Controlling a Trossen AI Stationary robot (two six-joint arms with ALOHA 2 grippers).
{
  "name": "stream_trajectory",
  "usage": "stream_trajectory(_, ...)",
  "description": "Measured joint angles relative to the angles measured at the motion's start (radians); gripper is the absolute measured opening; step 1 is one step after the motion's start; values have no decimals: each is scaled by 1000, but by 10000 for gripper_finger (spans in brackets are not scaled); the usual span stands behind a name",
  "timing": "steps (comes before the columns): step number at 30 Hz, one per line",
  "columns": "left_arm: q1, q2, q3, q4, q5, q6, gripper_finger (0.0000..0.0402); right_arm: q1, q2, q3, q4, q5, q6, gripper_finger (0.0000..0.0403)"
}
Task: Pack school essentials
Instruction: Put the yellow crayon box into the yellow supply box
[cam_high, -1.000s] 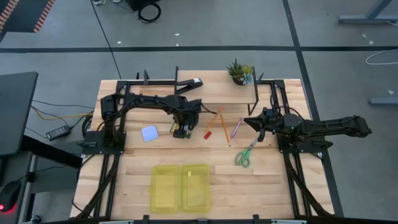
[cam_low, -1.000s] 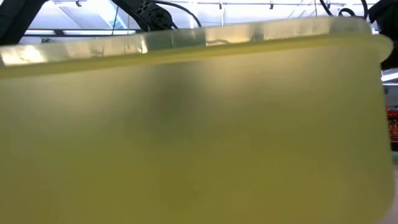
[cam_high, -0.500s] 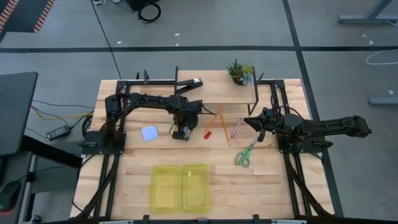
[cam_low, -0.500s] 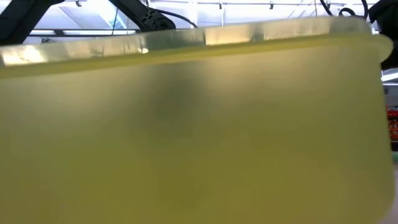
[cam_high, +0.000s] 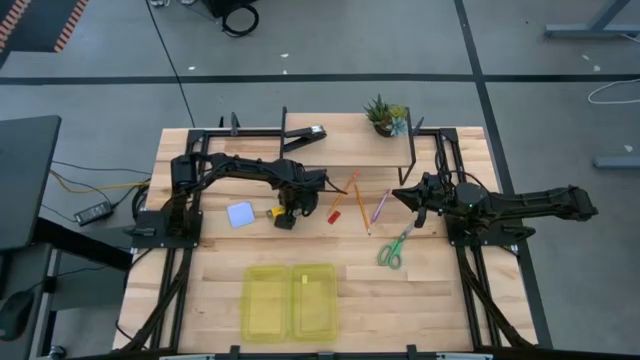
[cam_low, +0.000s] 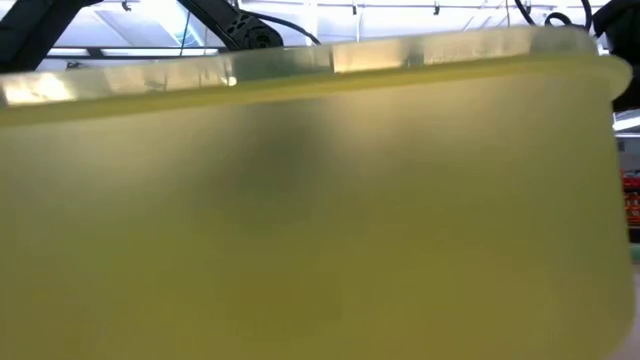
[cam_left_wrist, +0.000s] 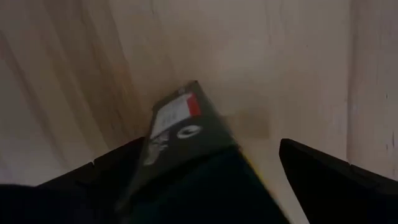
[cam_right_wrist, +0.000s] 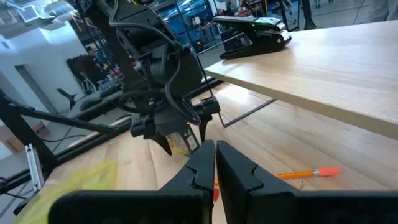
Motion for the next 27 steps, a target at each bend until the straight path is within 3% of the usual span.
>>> stream_trajectory(10, 0, -1, 1, -4, -23, -61, 293, 0, 0, 0, 0, 0, 2, 23)
stream_trajectory(27, -6, -4, 2, -54, -80, -147, 126, 0, 0, 0, -1, 0, 2, 23)
